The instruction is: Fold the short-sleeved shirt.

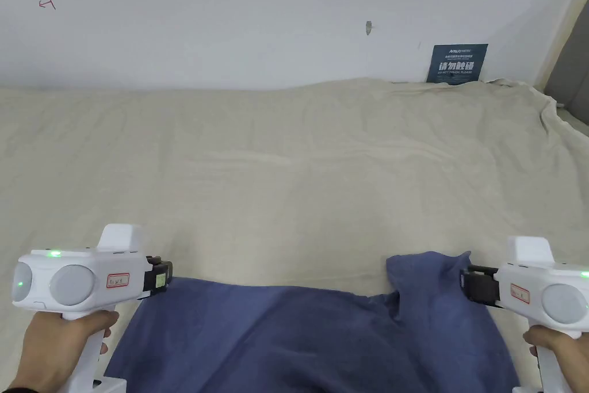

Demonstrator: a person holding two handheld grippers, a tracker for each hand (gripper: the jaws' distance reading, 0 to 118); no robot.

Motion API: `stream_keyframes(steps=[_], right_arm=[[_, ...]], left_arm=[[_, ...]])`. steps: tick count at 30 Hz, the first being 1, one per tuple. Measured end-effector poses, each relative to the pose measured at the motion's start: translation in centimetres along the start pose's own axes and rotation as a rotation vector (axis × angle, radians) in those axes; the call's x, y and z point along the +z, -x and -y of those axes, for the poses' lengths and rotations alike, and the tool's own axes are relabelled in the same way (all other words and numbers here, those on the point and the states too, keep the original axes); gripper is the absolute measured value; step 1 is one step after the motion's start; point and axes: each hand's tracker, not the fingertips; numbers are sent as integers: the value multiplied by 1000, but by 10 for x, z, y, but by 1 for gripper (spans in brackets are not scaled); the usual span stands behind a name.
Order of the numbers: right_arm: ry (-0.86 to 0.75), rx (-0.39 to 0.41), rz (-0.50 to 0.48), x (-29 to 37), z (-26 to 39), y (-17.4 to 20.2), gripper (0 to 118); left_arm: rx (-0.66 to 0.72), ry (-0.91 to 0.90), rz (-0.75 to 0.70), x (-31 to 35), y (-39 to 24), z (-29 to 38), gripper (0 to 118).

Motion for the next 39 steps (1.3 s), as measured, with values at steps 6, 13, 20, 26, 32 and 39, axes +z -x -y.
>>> stream_keyframes(steps=[6, 13, 20, 26, 32, 39], right_arm=[[130, 39, 56, -46, 12, -1, 92], [164, 49, 52, -45, 32, 12, 53], [116, 120, -12, -12, 28, 25, 2], [-92, 21, -169, 63, 5, 6, 2], [-312, -25, -237, 147, -47, -11, 2], [-522, 4, -253, 216, -118, -5, 2]], left_arm=[[-7, -30, 22, 28, -11, 2, 0], [3, -30, 9, 27, 1, 2, 0], [46, -35, -13, 26, 10, 6, 0], [133, -90, -1, 50, 21, 6, 0], [205, -212, -8, 104, 33, -16, 0], [189, -378, -61, 178, 37, -77, 0]])
